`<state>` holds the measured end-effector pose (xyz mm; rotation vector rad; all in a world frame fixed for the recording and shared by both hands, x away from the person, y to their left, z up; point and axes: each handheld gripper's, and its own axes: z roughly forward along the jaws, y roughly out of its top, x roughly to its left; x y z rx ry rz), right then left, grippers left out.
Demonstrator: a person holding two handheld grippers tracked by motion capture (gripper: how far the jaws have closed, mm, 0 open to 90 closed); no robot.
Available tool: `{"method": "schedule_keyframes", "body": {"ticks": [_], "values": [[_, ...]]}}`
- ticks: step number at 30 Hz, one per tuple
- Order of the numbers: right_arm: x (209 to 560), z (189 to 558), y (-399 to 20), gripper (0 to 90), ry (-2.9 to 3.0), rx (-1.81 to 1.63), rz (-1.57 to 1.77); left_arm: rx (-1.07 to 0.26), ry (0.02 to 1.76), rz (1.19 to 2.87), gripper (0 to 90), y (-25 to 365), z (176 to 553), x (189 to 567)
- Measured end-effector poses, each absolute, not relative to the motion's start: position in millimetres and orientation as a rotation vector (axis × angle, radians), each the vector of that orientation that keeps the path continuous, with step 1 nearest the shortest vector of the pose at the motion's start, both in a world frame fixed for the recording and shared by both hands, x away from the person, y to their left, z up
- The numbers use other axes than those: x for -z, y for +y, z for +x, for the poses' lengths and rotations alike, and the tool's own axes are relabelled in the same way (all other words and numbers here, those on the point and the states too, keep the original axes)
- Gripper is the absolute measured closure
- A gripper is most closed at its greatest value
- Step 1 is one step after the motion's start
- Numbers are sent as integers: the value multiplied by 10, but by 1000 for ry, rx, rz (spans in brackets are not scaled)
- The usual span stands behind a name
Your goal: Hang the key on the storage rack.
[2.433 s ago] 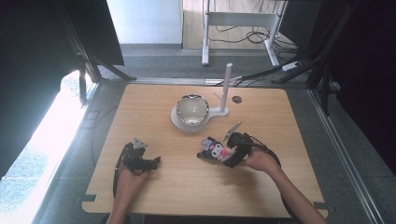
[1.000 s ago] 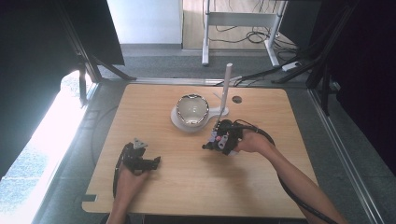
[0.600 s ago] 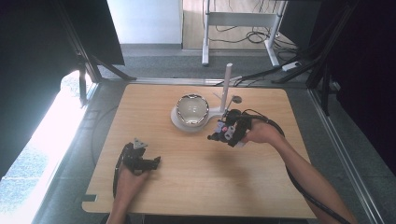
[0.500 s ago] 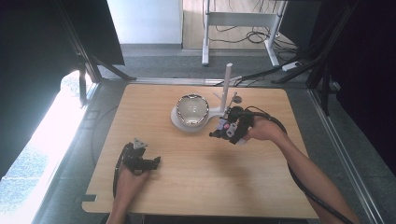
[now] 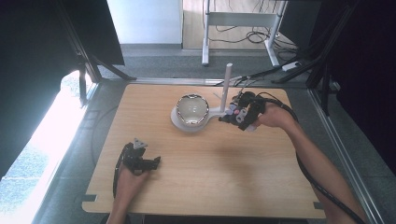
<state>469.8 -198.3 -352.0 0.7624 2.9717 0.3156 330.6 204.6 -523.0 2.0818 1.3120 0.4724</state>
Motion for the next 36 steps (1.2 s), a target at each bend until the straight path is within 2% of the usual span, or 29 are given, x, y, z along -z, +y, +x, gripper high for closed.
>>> {"method": "schedule_keyframes", "body": {"ticks": [24, 36], "values": [[3046, 5205, -2345, 427, 2804, -370, 873, -467, 1313, 2083, 52, 2046, 3305, 5228], [2880, 5382, -2373, 427, 2759, -394, 898, -467, 1313, 2083, 53, 2047, 3305, 5227]]}}
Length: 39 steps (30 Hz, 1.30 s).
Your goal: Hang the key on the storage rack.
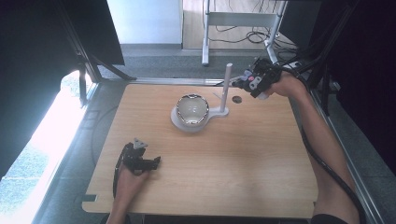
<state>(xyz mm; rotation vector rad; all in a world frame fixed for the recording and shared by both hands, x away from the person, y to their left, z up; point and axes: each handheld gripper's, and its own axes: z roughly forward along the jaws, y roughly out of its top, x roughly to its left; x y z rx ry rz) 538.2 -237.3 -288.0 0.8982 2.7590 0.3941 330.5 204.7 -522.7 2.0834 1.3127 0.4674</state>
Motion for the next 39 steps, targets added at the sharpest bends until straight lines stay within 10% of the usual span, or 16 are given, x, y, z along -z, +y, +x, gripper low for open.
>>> {"method": "schedule_keyframes", "body": {"ticks": [22, 39], "values": [[2769, 5485, -2136, 427, 2718, -443, 865, -461, 1313, 2085, 53, 2048, 3304, 5226], [3314, 5382, -1918, 417, 2844, -409, 843, -470, 1313, 2081, 53, 2045, 3305, 5229]]}}
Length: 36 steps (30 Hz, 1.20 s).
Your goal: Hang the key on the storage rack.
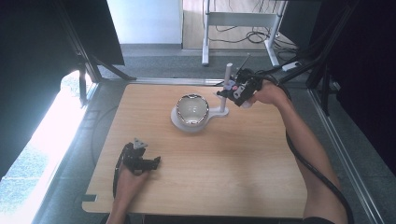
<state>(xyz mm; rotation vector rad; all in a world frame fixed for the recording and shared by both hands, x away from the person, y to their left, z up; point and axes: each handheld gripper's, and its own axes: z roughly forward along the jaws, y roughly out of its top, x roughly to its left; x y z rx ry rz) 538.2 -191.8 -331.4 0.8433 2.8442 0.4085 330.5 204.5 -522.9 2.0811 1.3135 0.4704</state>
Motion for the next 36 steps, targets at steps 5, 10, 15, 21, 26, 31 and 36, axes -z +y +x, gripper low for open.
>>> {"method": "schedule_keyframes", "body": {"ticks": [5, 10, 15, 21, 26, 31, 36], "values": [[3487, 5399, -1907, 411, 2822, -408, 846, -472, 1313, 2081, 53, 2045, 3304, 5230], [3636, 5408, -1893, 409, 2820, -376, 855, -473, 1313, 2080, 53, 2044, 3304, 5230], [3735, 5425, -1884, 396, 2783, -398, 868, -471, 1315, 2081, 53, 2044, 3303, 5230], [3859, 5425, -1818, 348, 2767, -412, 839, -471, 1315, 2081, 53, 2044, 3303, 5230], [3916, 5405, -1800, 248, 2759, -419, 808, -470, 1315, 2082, 53, 2044, 3303, 5229], [3902, 5365, -1843, 190, 2732, -442, 822, -471, 1314, 2081, 53, 2044, 3303, 5230], [3854, 5304, -1898, 148, 2700, -454, 841, -471, 1315, 2080, 53, 2044, 3303, 5230]]}}
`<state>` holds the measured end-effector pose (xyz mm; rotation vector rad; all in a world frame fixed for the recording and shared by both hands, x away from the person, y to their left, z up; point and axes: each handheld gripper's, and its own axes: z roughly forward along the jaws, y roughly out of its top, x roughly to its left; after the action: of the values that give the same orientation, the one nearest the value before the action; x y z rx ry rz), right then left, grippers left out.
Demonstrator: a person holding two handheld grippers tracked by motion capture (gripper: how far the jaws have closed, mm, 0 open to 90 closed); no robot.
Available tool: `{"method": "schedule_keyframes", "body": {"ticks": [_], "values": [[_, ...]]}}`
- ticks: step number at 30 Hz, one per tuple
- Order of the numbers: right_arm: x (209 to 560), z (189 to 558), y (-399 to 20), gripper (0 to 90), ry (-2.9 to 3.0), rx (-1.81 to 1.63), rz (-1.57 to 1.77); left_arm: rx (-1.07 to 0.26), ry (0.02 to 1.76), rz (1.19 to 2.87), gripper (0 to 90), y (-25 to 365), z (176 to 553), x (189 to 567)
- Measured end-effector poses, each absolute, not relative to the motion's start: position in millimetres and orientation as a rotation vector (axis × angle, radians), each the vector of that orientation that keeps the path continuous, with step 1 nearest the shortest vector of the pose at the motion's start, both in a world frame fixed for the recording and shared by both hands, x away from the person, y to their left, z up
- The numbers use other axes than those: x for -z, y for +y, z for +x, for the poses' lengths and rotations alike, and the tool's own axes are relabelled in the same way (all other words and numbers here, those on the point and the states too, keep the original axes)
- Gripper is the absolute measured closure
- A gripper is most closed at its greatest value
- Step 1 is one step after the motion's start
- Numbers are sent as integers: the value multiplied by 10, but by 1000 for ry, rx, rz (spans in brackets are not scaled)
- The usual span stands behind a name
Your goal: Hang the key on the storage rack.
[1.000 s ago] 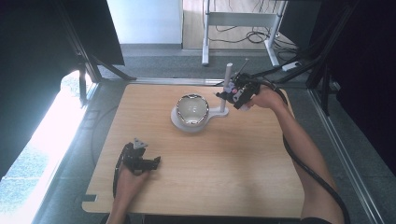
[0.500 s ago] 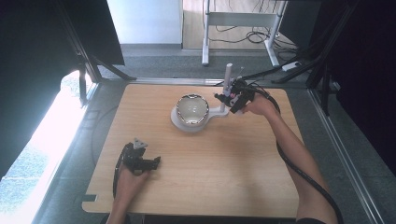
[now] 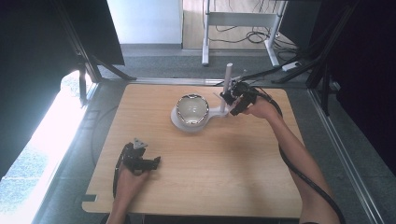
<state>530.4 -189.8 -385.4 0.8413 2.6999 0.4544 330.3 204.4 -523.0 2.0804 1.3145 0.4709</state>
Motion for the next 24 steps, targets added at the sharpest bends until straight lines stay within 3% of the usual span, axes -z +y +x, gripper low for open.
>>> {"method": "schedule_keyframes", "body": {"ticks": [24], "values": [[3857, 4887, -2052, 120, 2713, -606, 803, -471, 1314, 2081, 53, 2045, 3303, 5230]]}}
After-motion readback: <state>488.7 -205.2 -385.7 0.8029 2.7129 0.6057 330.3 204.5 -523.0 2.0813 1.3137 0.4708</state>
